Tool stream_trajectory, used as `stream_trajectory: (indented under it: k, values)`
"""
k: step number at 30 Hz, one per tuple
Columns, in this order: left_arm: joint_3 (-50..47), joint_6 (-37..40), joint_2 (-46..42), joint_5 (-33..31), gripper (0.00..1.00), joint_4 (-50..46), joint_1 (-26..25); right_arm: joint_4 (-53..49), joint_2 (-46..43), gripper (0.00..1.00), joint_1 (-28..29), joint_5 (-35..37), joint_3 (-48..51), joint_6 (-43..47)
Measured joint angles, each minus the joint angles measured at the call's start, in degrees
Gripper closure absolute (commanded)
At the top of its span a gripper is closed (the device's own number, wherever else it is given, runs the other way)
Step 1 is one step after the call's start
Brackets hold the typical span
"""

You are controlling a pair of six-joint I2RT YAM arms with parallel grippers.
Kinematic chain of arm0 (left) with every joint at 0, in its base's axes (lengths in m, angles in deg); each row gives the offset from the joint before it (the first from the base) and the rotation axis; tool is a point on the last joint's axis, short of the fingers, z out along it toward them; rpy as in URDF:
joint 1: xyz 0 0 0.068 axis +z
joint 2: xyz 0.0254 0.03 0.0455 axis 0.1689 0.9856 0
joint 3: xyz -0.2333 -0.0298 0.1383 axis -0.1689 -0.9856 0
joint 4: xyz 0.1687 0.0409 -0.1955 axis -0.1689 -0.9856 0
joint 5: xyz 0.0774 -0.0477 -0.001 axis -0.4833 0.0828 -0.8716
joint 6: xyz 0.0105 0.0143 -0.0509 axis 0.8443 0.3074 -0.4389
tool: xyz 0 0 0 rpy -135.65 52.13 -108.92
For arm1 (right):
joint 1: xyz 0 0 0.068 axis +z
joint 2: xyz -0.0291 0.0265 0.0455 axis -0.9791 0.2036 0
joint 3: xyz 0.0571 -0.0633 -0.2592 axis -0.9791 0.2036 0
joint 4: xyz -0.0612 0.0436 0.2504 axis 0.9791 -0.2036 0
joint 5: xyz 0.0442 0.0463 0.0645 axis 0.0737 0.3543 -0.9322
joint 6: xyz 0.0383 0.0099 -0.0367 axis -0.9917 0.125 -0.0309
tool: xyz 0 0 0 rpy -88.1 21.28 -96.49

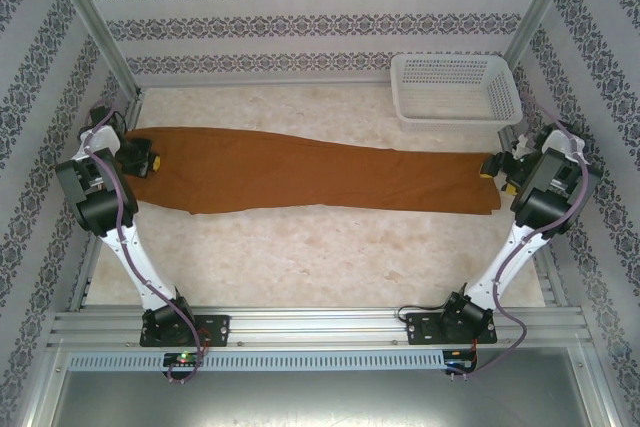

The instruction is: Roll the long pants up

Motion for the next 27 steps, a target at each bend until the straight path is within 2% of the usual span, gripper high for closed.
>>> stream_trajectory:
  k: [4,8,18,20,24,25,27]
  values:
    - [0.0,0.0,0.0,0.0,1.0,0.2,0.0,0.0,-0.2,0.27,1.2,2.3,0.0,0.0]
    - [0.0,0.0,0.0,0.4,1.0,0.5,0.0,0.6,-0.7,0.32,2.7,3.0,0.6,0.0]
    - [0.2,-0.2,0.0,2.0,1.0,1.2,0.0,0.8,-1.6,0.32,7.6,-7.2,3.7,0.0]
    - [0.2,-0.2,0.0,2.2,1.0,1.5,0.0,0.6,-1.6,0.35,8.0,-8.2,4.0,0.0]
    - [0.4,-0.4,0.2,2.7,1.0,2.0,0.0,0.3,-1.6,0.71,7.8,-8.9,4.8,-0.4]
    - [0.5,-0.4,0.3,2.8,1.0,2.1,0.0,0.0,-1.6,0.97,7.8,-9.0,5.1,-0.5]
    - [0.6,-0.4,0.4,2.9,1.0,2.3,0.0,-0.6,-1.6,1.0,7.9,-8.8,5.2,-0.8]
